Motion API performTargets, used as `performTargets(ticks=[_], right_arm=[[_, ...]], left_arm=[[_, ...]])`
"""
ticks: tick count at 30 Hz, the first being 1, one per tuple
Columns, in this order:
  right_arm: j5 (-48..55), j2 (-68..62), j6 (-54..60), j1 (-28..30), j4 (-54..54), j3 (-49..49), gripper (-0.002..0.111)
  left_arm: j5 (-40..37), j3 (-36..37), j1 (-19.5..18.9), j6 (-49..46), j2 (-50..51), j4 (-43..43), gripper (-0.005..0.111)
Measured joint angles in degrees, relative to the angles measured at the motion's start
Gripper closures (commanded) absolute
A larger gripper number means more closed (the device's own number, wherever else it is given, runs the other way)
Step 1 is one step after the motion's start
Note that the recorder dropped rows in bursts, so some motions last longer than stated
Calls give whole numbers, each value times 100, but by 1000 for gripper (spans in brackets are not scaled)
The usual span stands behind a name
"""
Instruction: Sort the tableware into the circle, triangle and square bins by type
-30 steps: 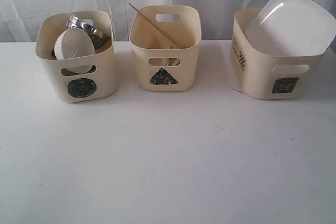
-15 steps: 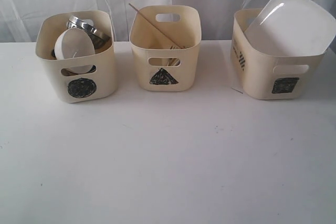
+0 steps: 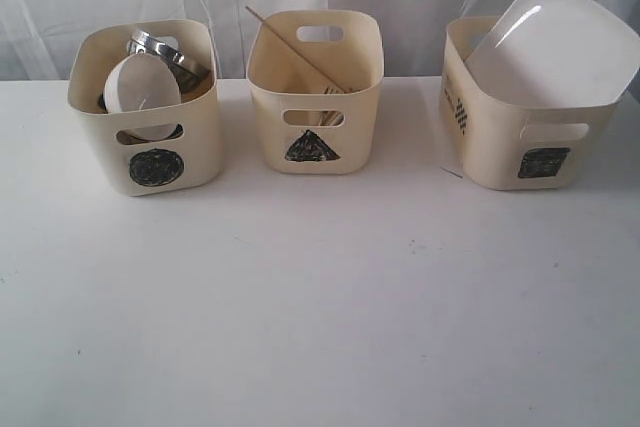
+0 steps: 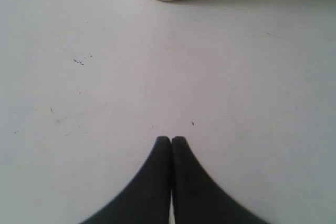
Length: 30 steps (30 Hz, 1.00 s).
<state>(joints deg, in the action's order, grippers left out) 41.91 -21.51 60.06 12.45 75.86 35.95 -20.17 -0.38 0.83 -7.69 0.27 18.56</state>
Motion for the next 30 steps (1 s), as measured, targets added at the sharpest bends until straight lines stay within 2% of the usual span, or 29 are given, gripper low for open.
performTargets(ticks=[2, 4, 8, 10, 13, 19, 25, 30], right_arm=[[-508, 239, -87, 0, -81, -218, 108], [-962, 528, -698, 0, -623, -478, 108], [-1356, 1114, -3148, 0, -2538, -897, 108], [-1547, 1464, -3989, 0, -3259, -1048, 108], [-2171, 1983, -4422, 0, -3829, -1274, 108], [-4191, 2119, -4783, -8, -4748, -2056, 108], [-6170, 2128, -5968, -8, -5992, -3391, 108], [-6043, 2128, -6287, -8, -6919, -3556, 108]], left_arm=[[0, 0, 0, 0, 0, 0, 107], [0, 0, 0, 0, 0, 0, 107], [0, 0, 0, 0, 0, 0, 107], [0, 0, 0, 0, 0, 0, 107], [0, 0, 0, 0, 0, 0, 107], [-9, 0, 0, 0, -10, 0, 107], [-9, 0, 0, 0, -10, 0, 107], [-9, 0, 0, 0, -10, 0, 107]])
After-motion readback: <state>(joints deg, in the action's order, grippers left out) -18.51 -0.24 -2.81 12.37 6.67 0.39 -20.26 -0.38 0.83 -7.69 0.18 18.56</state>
